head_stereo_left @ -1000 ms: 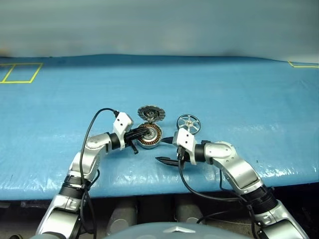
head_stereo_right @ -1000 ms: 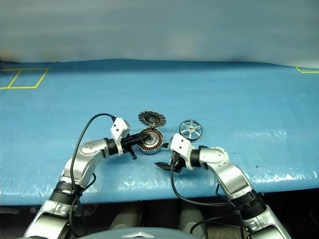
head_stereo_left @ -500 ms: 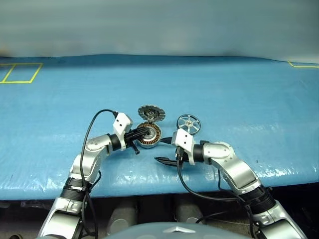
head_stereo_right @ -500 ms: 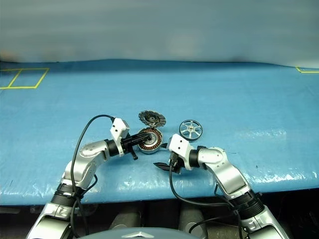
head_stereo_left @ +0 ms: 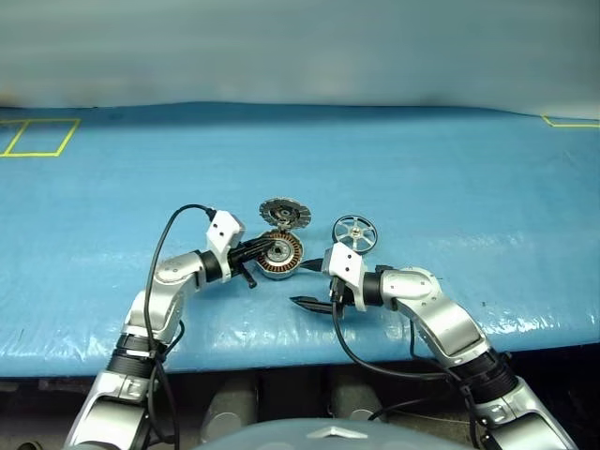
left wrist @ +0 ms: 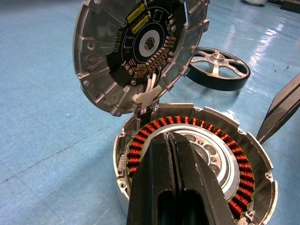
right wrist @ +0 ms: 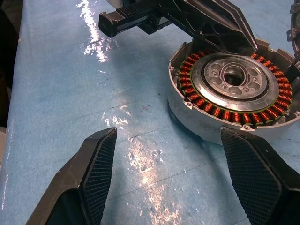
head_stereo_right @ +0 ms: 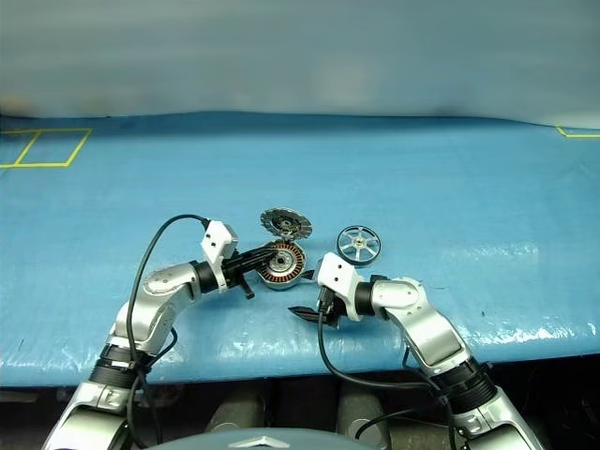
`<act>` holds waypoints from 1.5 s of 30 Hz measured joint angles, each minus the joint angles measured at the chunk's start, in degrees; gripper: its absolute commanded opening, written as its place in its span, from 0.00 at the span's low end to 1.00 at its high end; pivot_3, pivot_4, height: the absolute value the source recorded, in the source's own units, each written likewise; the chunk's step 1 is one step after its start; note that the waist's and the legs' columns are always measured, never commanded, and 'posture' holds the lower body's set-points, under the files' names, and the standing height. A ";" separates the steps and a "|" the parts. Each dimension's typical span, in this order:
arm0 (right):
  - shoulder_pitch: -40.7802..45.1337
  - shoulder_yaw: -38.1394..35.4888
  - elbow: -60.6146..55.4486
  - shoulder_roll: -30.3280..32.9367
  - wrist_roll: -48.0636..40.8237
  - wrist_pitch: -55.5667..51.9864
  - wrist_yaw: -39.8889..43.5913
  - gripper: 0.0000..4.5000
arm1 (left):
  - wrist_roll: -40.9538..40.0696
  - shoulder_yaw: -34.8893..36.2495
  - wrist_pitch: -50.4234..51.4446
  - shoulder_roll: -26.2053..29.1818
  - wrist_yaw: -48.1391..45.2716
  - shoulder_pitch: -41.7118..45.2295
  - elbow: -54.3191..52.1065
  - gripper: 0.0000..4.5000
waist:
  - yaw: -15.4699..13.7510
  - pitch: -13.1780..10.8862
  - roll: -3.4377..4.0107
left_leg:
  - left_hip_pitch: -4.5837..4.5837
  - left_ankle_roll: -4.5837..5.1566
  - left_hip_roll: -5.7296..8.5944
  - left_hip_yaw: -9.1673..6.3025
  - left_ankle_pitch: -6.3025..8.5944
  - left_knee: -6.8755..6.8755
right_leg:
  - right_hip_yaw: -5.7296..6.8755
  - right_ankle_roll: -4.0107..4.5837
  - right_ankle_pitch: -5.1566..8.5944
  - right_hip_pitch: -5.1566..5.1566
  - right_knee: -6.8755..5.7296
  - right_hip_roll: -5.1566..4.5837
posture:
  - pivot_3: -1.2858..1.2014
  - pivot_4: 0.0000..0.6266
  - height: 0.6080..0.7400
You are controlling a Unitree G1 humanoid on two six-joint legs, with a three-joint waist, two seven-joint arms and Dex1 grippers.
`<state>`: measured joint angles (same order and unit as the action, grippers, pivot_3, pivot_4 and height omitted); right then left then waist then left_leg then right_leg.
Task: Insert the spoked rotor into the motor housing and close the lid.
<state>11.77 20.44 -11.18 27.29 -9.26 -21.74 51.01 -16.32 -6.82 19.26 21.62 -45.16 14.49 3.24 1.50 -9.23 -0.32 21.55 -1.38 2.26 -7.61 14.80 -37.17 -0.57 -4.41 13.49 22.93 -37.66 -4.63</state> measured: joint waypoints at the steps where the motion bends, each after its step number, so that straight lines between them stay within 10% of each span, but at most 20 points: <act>1: 0.00 0.00 0.00 0.00 0.00 0.01 0.00 0.82 | 0.01 -0.11 0.02 0.00 -0.03 -0.01 -0.04 0.01 | 0.00 0.00 0.00 | 0.00 0.00 0.00 0.00 0.00 0.00 | 0.00 0.01 0.00 0.00 0.00 0.00 | 0.52 0.24 1.00; 45: 0.38 0.07 1.71 -1.19 2.11 1.50 -0.17 0.82 | -2.04 -0.77 3.97 -0.73 1.43 -0.18 -5.53 0.01 | 0.11 0.00 0.00 | -0.02 -0.01 0.00 0.01 -0.01 -0.01 | -0.02 0.03 -0.02 0.00 -0.03 0.02 | 0.52 0.24 1.00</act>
<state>12.14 20.51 -9.47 26.10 -7.15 -20.24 50.84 -18.36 -7.60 23.23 20.88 -43.73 14.31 -2.29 1.61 -9.23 -0.32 21.53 -1.38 2.26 -7.59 14.78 -37.18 -0.58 -4.38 13.46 22.93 -37.69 -4.61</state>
